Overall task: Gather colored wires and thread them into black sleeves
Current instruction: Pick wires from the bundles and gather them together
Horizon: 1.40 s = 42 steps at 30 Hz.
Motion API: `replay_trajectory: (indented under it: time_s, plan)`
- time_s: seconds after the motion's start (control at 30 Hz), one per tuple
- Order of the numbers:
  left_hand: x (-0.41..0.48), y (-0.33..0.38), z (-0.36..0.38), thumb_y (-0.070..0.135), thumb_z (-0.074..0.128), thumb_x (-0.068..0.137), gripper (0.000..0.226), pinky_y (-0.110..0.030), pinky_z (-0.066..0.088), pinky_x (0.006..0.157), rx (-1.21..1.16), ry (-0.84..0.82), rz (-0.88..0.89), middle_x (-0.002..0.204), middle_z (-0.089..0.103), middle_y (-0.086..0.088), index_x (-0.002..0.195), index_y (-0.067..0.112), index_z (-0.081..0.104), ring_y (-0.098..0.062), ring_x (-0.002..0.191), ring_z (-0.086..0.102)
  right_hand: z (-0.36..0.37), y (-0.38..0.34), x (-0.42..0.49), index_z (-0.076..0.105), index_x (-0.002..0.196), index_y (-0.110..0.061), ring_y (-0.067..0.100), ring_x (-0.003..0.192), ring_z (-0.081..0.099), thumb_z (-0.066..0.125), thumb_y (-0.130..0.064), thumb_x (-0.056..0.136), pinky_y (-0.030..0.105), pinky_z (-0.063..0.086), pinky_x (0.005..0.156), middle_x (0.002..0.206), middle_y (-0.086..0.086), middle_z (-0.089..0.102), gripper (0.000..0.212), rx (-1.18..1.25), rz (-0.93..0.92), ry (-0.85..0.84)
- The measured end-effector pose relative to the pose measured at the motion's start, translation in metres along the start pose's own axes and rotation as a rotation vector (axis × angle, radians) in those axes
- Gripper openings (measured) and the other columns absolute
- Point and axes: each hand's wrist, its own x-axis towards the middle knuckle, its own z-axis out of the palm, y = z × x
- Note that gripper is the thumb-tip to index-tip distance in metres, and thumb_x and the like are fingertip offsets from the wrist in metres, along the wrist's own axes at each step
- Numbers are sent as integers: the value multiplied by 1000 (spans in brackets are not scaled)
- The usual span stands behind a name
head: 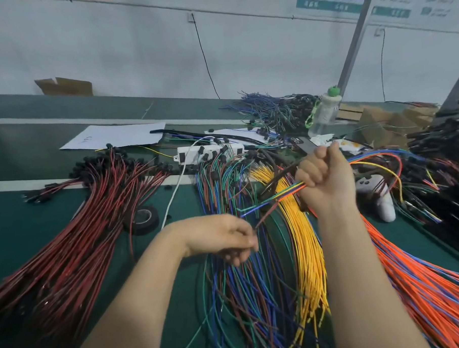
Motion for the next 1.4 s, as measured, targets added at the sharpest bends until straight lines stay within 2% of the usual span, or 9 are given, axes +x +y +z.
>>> replay_trajectory:
  time_s: [0.07,0.2,0.27,0.43,0.6,0.87,1.07,1.17,1.4]
  plan:
    - [1,-5,3,18,48,98,13,-18,51,67,-127,79,11,78,68,5,92,13,58,-7,71,64,0,-5,-1,38,64,-16,3,29,17,26,-44,103,17,13,32,38,-8,22,49,-10,-6,-22]
    - [17,2,1,28,42,100,28,-29,58,71,-803,576,106,95,71,-9,97,8,61,-15,77,70,4,1,-6,38,63,-16,3,29,16,26,-44,103,17,13,32,37,-9,21,50,41,-46,-28]
    - [23,6,4,48,34,98,48,-37,57,75,-938,569,104,102,71,-10,102,9,62,-21,84,71,6,4,-7,39,62,-15,3,28,18,27,-43,103,17,14,30,36,-9,21,51,98,-80,-18]
    - [19,9,12,56,25,95,61,-23,52,55,-752,211,102,88,72,-7,107,10,64,-14,63,64,6,0,-7,39,62,-16,2,27,18,29,-42,103,16,13,30,36,-9,21,49,14,-73,9]
    - [20,10,15,37,37,100,43,-13,25,37,-568,285,148,62,53,5,96,8,67,-4,43,30,-2,-5,-7,40,64,-16,2,27,19,31,-43,102,16,14,29,37,-8,21,47,2,-28,31]
    - [43,21,29,15,35,101,29,-12,22,35,-376,441,129,53,39,5,78,12,51,-2,36,26,-1,29,-14,38,65,-16,1,25,20,30,-41,102,14,14,28,34,-8,21,45,-19,52,-15]
    - [44,14,28,32,34,103,39,-30,52,69,-1041,686,110,80,71,-3,94,7,62,-17,73,64,-2,34,-15,44,60,-15,2,28,18,30,-42,102,16,15,30,36,-10,22,52,25,-102,20]
    - [55,28,38,30,33,103,41,-27,49,64,-1265,701,222,69,66,-5,84,7,61,-13,60,61,3,58,-20,47,57,-15,3,28,19,34,-41,102,16,15,30,36,-9,22,53,-2,-62,13]
    - [53,16,40,23,41,101,26,-32,55,73,-669,727,236,87,60,-8,89,11,61,-15,80,59,-4,62,-21,41,62,-15,4,29,18,30,-41,103,17,15,31,37,-9,21,50,-6,-98,42]
